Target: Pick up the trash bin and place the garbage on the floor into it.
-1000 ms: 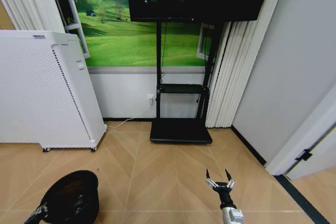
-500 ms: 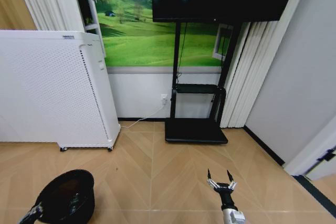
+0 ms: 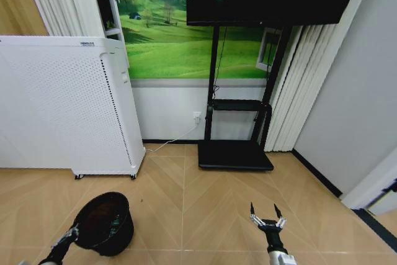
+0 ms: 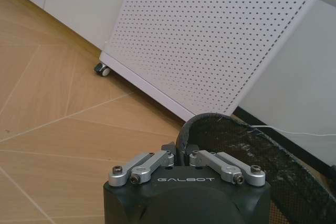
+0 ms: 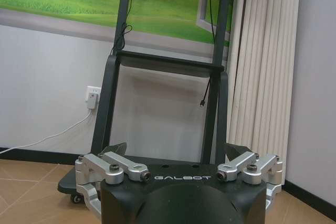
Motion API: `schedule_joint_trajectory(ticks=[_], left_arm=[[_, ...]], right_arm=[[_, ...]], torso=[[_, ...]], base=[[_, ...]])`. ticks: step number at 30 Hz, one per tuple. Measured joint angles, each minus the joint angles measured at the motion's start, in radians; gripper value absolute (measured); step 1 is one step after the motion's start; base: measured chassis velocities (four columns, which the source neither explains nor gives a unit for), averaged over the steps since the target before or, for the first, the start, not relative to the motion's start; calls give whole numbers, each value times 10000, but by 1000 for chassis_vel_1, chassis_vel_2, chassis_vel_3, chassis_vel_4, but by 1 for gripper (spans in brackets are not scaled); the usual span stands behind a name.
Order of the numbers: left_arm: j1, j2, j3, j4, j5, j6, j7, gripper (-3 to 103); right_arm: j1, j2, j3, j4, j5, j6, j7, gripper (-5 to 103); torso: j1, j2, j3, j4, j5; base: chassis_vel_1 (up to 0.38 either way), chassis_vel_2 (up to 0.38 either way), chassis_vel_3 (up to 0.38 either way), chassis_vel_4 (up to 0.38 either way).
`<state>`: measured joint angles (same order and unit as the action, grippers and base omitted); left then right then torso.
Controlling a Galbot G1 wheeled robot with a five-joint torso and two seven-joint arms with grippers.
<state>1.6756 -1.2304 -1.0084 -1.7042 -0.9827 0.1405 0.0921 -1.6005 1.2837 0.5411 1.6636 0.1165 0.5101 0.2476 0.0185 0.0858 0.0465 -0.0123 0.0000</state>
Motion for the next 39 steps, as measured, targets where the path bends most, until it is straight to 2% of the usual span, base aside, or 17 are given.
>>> schedule_joint_trajectory(ticks=[15,24,27,28,29,30,31,32,34,36,37,39], left_arm=[[-137,-210,248,277,200,-37,-254,7],[-45,-352,345,289,680,35,-659,7],[-111,-414,343,401,1017,-79,-690,4],[-138,-428,342,438,1105,-113,-721,8],[-138,-428,342,438,1105,-113,-721,8],[-157,-448,342,439,1145,-119,-750,14],[-162,-471,341,405,1155,-119,-779,24],[-162,-471,341,405,1155,-119,-779,24],[-145,-486,331,237,1159,-120,-775,35],[-130,-484,321,187,1172,-127,-753,35],[-110,-469,311,119,1187,-138,-704,46],[-94,-458,306,64,1196,-151,-668,46]], right_arm=[[-7,5,29,-41,-19,23,9,100],[134,-3,-22,-14,-17,-32,11,100],[156,18,-37,-30,-16,-32,11,100],[151,46,-43,-32,-19,-32,11,100],[151,46,-43,-32,-19,-32,11,100],[127,76,-59,-32,-26,-32,11,100],[92,95,-66,-31,-32,-32,11,100],[92,95,-66,-31,-32,-32,11,100],[82,101,-66,-44,-37,-23,11,100],[79,101,-66,-57,-38,-17,12,100],[80,103,-63,-62,-38,-10,11,100],[77,108,-61,-62,-38,-5,11,100]], torso=[[0,0,0,-3,-2],[0,0,0,0,0],[0,0,-1,-1,3],[0,0,-1,0,2],[0,0,-1,0,2],[-1,0,-1,-1,1],[0,0,0,0,1],[0,0,0,0,1],[0,0,0,-2,0],[0,0,0,-1,2],[0,0,-1,-1,-1],[0,0,-1,-1,-2]], base=[[0,0,0,0],[0,0,0,0],[0,0,0,0],[0,0,0,0],[0,0,0,0],[0,0,0,0],[0,0,0,0],[0,0,0,0],[0,0,0,0],[0,0,0,0],[0,0,0,0],[0,0,0,0]])
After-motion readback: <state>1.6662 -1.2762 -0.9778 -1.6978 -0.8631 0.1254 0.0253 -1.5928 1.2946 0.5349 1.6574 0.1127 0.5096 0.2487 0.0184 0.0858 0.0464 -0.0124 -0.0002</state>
